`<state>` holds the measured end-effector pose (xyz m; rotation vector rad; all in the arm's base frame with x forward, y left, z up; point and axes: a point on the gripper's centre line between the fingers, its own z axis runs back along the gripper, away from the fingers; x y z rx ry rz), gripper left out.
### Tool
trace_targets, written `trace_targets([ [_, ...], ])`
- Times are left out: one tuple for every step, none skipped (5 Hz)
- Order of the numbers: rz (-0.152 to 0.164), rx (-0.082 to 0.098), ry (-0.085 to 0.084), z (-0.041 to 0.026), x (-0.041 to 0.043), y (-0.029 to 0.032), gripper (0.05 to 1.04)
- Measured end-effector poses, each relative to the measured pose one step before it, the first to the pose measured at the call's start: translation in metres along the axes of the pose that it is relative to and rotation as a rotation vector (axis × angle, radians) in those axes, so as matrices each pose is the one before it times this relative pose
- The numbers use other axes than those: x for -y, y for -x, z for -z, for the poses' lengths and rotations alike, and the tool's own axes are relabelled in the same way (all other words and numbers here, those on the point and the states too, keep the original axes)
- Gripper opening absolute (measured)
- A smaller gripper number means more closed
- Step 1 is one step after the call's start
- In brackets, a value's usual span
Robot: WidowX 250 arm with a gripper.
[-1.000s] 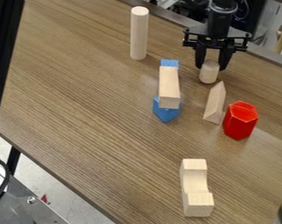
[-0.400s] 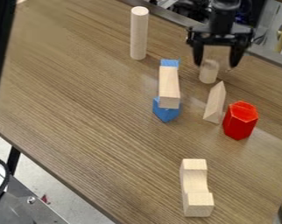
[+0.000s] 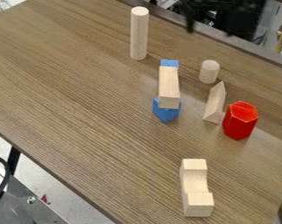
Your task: Remove the cylinder form the red hexagon and put it on the table
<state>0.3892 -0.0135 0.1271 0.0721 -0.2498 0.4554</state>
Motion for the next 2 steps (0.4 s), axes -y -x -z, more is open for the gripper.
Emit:
trace_targets([
  [0.0432,0.0154,-0.0167,-0.00570,0.00729,0.00499,0.999],
  [-0.0006,-0.0008,0.0011,0.00000,0.00018,0.00013,0.999],
])
